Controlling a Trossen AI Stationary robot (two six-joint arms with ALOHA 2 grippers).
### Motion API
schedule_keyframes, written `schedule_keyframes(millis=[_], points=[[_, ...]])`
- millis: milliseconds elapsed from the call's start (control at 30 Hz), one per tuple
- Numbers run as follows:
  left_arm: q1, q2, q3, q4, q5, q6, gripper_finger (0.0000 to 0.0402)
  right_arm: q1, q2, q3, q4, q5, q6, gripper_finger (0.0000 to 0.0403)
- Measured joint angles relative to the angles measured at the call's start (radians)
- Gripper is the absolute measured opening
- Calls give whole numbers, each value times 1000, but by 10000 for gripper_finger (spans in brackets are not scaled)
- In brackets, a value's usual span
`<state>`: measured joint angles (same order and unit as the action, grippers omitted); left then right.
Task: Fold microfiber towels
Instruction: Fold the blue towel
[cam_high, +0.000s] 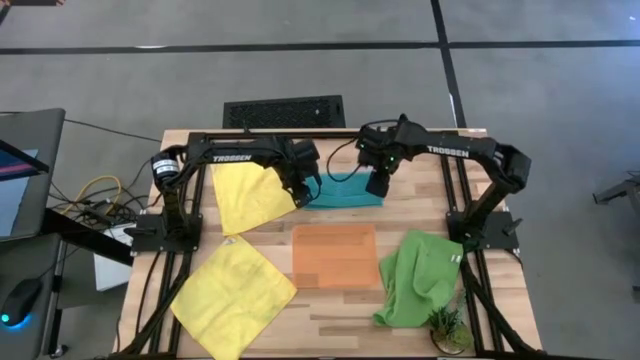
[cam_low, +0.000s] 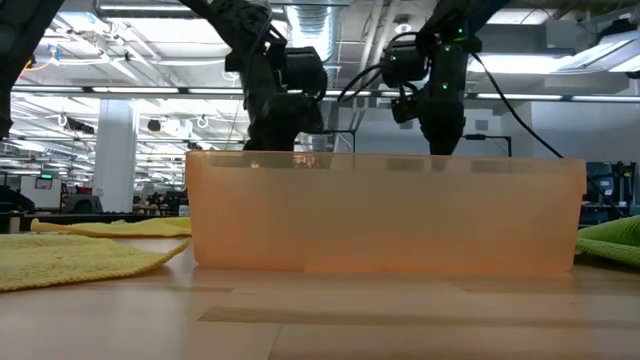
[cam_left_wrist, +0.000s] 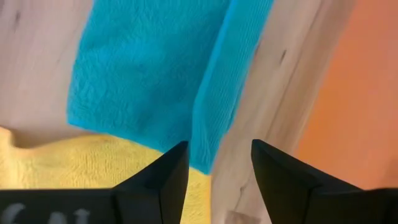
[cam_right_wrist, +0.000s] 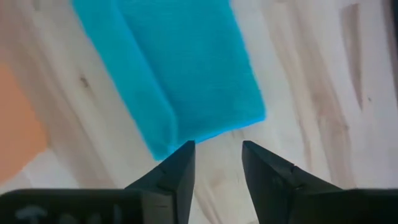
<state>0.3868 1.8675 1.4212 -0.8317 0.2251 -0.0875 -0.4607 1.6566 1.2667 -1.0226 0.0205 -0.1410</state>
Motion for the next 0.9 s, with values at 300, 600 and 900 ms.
schedule_keyframes(millis=[300, 600, 900], points=[[77, -1, 22, 21, 2, 69, 167, -53, 0, 0, 14, -102, -49, 147], [205, 14, -29, 101, 52, 41, 167, -42, 0, 0, 44, -113, -43, 137], [270, 126, -30, 133, 153, -17, 167, -37, -3, 0, 69, -131, -42, 135]])
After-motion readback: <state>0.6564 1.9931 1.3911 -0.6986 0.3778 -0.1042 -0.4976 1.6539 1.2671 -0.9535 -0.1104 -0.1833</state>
